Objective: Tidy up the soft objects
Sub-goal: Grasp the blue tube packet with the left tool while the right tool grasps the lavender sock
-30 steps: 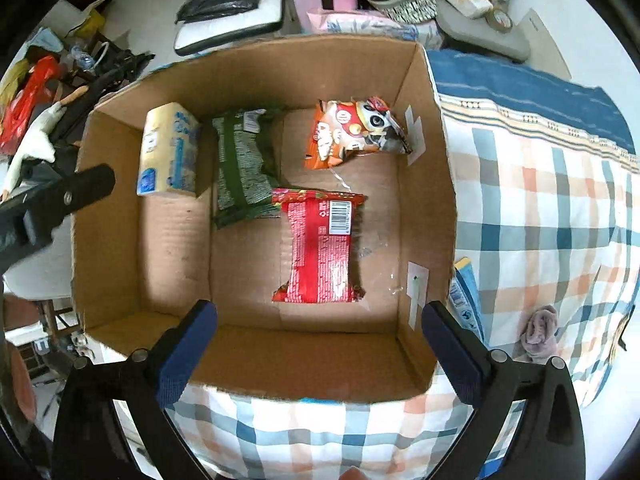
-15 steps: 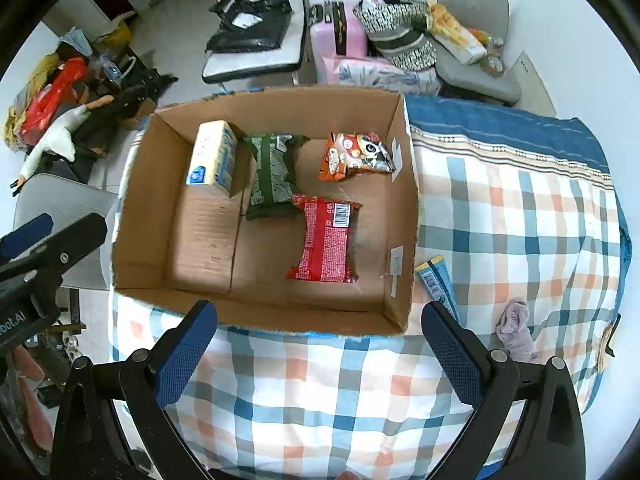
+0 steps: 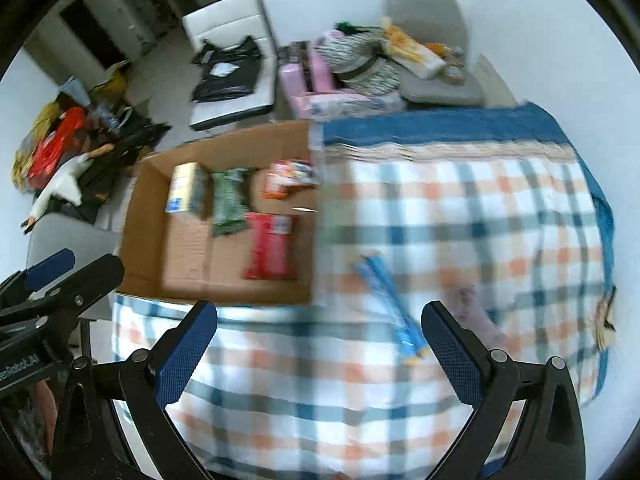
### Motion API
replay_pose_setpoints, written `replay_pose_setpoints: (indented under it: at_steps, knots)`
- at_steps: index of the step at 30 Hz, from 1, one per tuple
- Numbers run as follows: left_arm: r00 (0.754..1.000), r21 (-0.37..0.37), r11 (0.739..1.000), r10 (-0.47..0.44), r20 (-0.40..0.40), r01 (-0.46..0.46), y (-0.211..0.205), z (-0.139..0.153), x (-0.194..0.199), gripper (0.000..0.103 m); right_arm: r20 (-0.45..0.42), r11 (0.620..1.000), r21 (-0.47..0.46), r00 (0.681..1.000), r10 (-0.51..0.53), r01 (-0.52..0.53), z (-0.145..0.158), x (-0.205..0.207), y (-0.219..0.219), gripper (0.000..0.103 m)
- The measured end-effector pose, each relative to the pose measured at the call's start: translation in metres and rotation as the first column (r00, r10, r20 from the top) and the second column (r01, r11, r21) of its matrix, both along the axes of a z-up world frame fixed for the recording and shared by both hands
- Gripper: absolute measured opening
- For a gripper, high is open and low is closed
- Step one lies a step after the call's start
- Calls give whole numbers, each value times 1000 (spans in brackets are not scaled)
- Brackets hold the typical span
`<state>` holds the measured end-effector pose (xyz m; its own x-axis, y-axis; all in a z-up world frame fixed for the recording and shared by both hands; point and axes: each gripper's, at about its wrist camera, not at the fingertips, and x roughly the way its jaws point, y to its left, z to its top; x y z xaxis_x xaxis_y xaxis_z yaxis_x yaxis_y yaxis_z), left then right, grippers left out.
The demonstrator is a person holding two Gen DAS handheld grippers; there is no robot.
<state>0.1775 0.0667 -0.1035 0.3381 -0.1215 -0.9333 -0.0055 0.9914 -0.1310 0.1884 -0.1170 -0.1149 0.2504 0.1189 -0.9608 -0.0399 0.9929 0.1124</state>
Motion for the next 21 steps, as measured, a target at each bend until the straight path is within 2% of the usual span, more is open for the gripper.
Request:
replay_pose_setpoints:
  at_steps: [5,8,11,15,21]
  knots:
    - [993,-77,995,-67,-95,60,-67,-33,-2,98,-69,996,-59,995,-75,71,-15,-8,-82,103]
    - [984,-121,991,-82,-160,63,-101,-61,-5,98,-105,991,-107,990,-97,85,-29,-9,-122,103]
    - [970,-159,987,-75,-230,38,-128,-91,-1,98,-140,989,-136,987,-78,59,-48,-6,-150,103]
    - [949,-175,984,-72,-308,18,-158,-130,4,98,-208,988,-152,977,-36,4,-84,5,-176,103]
    - [906,-155,987,-30,-423,-40,-181,-189,13,93,-332,984,-154,942,36,-92,-152,20,-191,103]
